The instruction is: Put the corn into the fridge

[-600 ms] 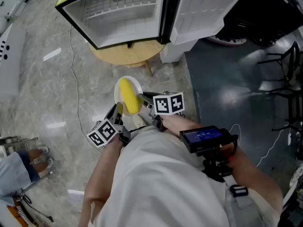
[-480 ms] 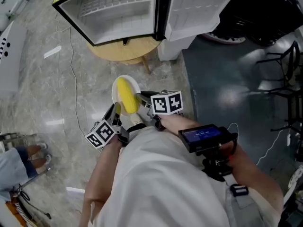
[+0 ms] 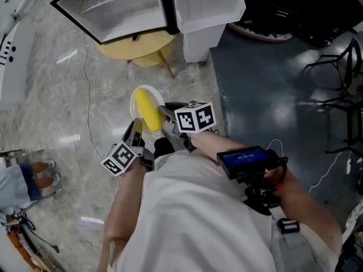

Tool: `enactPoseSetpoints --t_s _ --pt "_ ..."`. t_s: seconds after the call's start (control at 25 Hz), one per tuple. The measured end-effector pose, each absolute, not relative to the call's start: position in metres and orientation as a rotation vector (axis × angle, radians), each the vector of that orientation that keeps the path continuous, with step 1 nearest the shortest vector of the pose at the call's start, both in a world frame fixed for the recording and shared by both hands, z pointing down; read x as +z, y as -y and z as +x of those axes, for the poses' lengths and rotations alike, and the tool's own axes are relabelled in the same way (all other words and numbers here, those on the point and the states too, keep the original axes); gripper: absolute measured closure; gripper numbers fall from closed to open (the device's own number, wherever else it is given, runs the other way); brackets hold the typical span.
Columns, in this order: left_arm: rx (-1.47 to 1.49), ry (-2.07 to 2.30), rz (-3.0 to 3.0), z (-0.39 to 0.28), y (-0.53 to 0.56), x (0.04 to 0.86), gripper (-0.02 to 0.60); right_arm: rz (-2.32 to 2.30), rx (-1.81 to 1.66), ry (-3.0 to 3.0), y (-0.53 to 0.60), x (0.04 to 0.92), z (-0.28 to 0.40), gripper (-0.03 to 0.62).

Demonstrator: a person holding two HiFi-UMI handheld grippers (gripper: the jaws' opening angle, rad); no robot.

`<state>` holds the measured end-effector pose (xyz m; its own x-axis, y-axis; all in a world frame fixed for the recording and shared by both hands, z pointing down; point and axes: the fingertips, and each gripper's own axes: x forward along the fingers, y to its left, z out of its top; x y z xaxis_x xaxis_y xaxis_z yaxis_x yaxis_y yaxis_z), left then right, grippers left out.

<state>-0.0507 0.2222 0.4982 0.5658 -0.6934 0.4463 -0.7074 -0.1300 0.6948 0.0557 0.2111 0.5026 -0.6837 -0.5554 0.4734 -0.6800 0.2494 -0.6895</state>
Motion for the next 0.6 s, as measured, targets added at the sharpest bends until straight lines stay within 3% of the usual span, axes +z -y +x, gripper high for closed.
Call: enactPoseSetpoints --t_s 0.6 --pt "0.003 1.214 1.856 -0.039 -0.258 0.492 0.532 1.129 1.44 2.429 -0.243 0.501 0.066 0.537"
